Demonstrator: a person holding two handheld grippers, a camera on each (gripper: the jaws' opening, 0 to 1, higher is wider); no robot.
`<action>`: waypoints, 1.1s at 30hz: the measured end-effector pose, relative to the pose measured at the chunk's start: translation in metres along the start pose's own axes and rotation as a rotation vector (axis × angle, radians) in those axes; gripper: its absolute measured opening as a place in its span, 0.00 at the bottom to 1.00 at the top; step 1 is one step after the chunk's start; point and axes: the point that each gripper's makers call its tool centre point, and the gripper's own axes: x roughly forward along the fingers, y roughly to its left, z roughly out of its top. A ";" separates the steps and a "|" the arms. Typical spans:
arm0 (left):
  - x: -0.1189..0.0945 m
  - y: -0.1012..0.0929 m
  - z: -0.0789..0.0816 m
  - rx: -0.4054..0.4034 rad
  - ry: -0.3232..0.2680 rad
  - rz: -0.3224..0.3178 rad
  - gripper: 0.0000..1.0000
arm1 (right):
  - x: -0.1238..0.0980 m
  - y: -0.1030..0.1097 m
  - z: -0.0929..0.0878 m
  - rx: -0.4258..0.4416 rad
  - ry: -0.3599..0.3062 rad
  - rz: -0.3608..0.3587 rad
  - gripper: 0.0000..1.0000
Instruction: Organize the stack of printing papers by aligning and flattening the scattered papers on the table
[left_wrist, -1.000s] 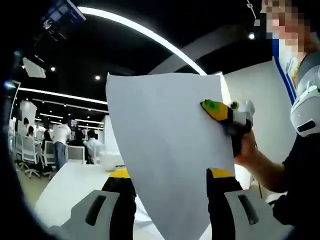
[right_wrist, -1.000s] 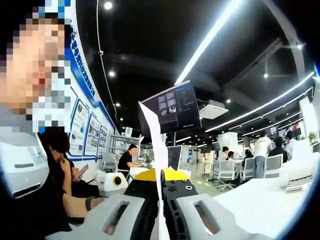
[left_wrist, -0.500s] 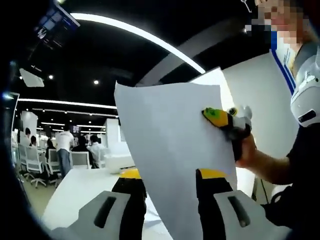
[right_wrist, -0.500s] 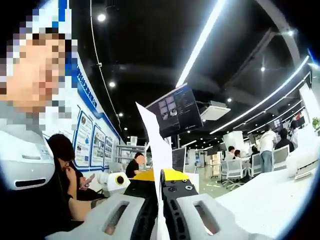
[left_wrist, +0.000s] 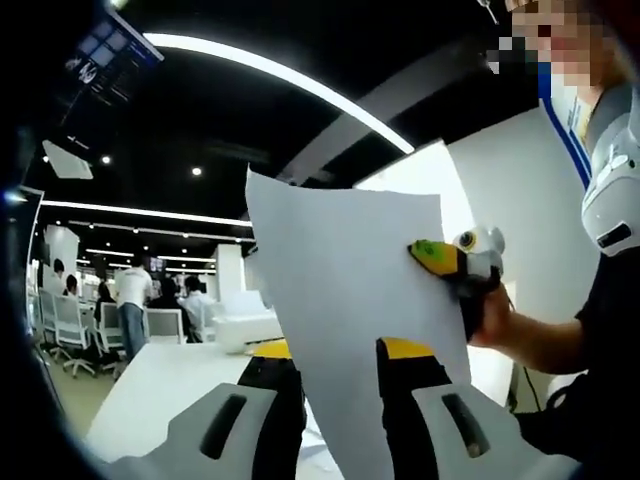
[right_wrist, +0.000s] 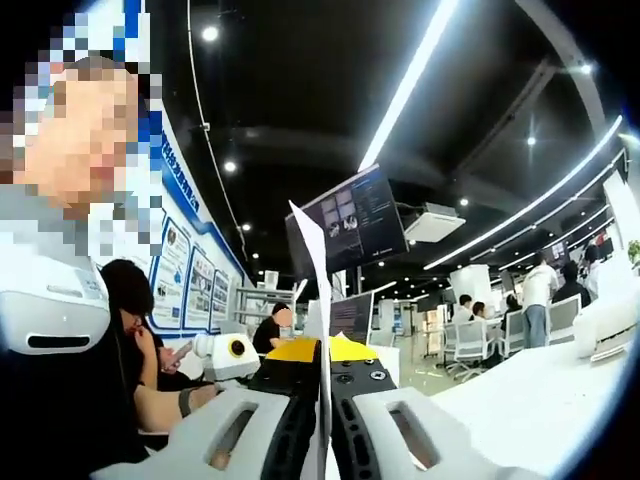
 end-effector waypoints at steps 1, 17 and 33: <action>-0.001 0.001 0.000 -0.003 -0.002 0.001 0.30 | 0.000 0.000 0.000 -0.001 -0.003 0.004 0.00; -0.001 -0.013 0.005 -0.033 -0.028 -0.074 0.26 | 0.001 -0.003 -0.012 -0.032 0.027 0.017 0.00; 0.002 -0.008 -0.006 0.030 0.019 -0.043 0.08 | 0.002 -0.008 -0.021 -0.038 0.050 -0.006 0.00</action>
